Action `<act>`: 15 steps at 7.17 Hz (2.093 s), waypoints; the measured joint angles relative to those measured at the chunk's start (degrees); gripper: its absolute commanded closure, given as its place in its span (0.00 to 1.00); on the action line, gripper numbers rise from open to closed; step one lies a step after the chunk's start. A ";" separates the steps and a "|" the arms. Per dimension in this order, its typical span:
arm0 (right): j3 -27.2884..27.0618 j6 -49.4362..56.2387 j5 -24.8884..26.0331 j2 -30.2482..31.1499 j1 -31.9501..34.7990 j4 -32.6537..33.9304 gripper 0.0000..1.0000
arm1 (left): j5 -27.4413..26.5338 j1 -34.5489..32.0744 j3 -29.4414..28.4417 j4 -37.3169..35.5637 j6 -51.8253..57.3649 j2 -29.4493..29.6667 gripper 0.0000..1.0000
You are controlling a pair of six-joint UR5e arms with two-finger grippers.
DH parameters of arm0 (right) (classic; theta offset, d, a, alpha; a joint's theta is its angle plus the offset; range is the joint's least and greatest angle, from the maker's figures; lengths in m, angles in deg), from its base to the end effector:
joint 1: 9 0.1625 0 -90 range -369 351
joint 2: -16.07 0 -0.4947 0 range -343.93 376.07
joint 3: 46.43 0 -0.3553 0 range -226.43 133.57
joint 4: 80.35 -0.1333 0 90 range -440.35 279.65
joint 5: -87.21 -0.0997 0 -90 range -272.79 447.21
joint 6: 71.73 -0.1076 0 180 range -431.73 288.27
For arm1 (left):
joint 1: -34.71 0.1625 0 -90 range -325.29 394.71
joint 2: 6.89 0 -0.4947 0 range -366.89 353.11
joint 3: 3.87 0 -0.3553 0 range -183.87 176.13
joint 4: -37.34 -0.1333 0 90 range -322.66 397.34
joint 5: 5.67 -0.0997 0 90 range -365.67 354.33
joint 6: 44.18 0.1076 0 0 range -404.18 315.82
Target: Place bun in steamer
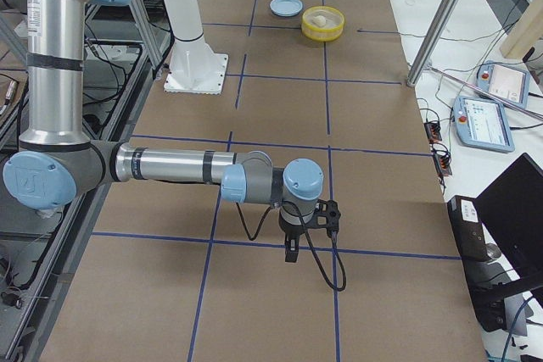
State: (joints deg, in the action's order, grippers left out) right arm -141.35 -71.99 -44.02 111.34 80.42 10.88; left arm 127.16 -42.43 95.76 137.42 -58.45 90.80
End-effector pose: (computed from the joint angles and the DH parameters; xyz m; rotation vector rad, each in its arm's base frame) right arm 0.0583 -0.4079 0.7409 -0.0316 -0.7193 0.0046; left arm 0.0594 -0.5303 0.5712 0.2709 0.8191 0.1556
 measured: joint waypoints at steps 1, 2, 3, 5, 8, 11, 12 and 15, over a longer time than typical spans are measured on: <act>0.00 0.00 0.00 0.00 0.00 0.00 0.00 | 0.11 -3.92 -0.66 -0.04 6.86 -3.87 0.00; 0.00 0.02 0.00 0.00 0.02 0.00 0.00 | 0.20 -6.85 -1.45 0.00 12.43 -7.70 0.00; 0.00 0.04 0.00 0.00 0.02 0.00 0.00 | 0.28 -8.52 -2.44 0.26 16.47 -11.48 0.00; 0.00 0.01 0.00 0.00 0.00 0.00 0.00 | 0.33 -9.96 -5.15 0.51 19.15 -14.98 0.00; 0.00 0.00 0.00 0.00 0.05 0.00 0.00 | 0.33 -11.87 -5.10 -1.52 19.37 -15.22 0.00; 0.00 0.00 0.00 0.00 0.03 0.00 0.00 | 0.33 -13.16 -2.90 -5.41 19.41 -14.83 0.00; 0.00 0.00 0.00 0.00 0.03 0.00 0.00 | 0.33 -13.27 -2.75 -5.60 19.44 -14.77 0.00; 0.00 0.00 0.00 0.00 -0.02 0.00 0.00 | 0.40 -13.68 -2.65 -5.71 19.46 -14.80 0.00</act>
State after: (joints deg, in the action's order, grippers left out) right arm -141.36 -71.99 -44.02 111.34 80.40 10.88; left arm 127.56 -56.11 93.11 131.71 -38.99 76.01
